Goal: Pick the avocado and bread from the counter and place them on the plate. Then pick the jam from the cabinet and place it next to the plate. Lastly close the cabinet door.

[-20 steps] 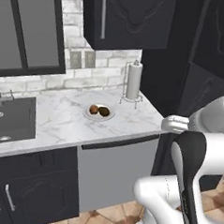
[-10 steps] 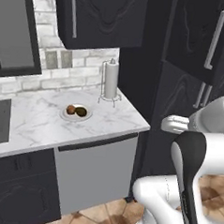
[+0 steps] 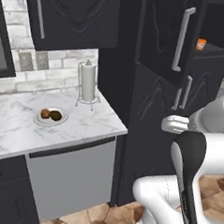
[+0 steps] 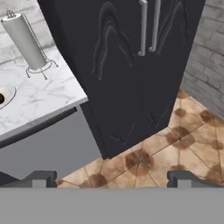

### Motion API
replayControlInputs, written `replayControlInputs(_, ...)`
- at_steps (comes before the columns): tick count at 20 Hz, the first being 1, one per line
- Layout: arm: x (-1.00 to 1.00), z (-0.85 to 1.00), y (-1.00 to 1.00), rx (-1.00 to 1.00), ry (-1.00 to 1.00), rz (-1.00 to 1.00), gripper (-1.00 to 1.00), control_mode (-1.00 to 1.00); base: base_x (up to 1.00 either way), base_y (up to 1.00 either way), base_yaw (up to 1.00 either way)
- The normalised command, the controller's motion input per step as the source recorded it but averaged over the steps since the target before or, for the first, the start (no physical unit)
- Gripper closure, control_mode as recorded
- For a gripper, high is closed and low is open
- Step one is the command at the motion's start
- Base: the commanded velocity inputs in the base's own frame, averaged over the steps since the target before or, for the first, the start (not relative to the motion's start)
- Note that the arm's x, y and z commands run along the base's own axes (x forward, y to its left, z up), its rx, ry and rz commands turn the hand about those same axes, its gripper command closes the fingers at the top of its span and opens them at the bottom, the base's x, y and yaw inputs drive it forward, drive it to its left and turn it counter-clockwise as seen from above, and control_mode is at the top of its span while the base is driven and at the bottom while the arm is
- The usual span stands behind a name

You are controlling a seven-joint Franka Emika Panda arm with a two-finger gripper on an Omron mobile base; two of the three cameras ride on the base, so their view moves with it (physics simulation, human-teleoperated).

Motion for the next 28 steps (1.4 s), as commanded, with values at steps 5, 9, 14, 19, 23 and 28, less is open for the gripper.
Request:
replayControlInputs(5, 0.0, 0.0, 0.0, 0.0, 0.0, 0.0, -1.0, 1.0, 0.0, -0.55, -0.01)
replayControlInputs(9, 0.0, 0.0, 0.0, 0.0, 0.0, 0.0, -1.0, 1.0, 0.0, -0.53, 0.0)
replayControlInputs(14, 0.0, 0.0, 0.0, 0.0, 0.0, 0.0, -1.0, 1.0, 0.0, -0.55, 0.0)
replayControlInputs(19, 0.0, 0.0, 0.0, 0.0, 0.0, 0.0, -1.0, 1.0, 0.0, -0.47, 0.0)
replayControlInputs(23, 0.0, 0.0, 0.0, 0.0, 0.0, 0.0, -1.0, 1.0, 0.0, -0.35, 0.0)
replayControlInputs(28, 0.0, 0.0, 0.0, 0.0, 0.0, 0.0, -1.0, 1.0, 0.11, -0.2, 0.0)
